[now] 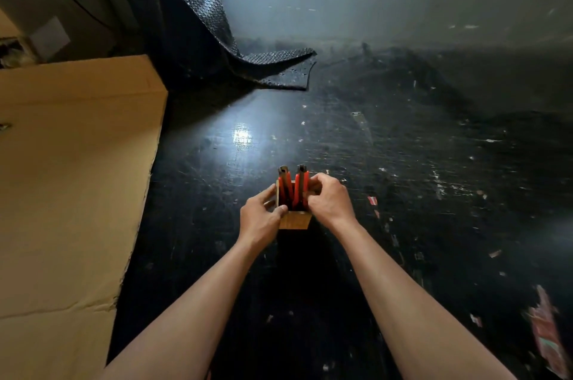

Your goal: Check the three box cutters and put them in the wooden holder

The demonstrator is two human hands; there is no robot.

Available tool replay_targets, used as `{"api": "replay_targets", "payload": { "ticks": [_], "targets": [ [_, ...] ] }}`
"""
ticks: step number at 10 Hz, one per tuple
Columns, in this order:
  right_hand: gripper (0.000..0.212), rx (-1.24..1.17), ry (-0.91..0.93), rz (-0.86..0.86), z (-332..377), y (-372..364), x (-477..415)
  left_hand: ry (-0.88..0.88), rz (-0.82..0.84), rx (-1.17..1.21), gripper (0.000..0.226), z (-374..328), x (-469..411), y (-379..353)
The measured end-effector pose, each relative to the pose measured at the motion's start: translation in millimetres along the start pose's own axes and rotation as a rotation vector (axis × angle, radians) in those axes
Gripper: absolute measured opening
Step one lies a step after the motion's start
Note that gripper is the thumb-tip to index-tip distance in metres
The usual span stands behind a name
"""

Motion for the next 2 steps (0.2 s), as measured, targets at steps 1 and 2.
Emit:
{"api": "replay_targets", "payload": {
  "ticks": [1, 2],
  "targets": [
    [0.016, 0.004, -0.022, -0.001, -1.9, 2.8, 2.3, 0.002, 0.001, 0.020, 0.061, 2.3, 1.1, -0.7],
    [0.015, -0.004, -0.026, -0.018, -0.3, 9.0, 7.4, 0.005, -0.010, 0.044, 0.060, 3.8, -2.2, -1.8]
  ]
}}
Point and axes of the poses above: each hand's wrist, its own x-axis away from the middle knuckle, its own y-axis out of the back of the hand, z = x × y, the point moved 8 cm from there along -x, towards the middle knuckle, and after that the axes turned 10 degrees about z, right-handed, at the moved point
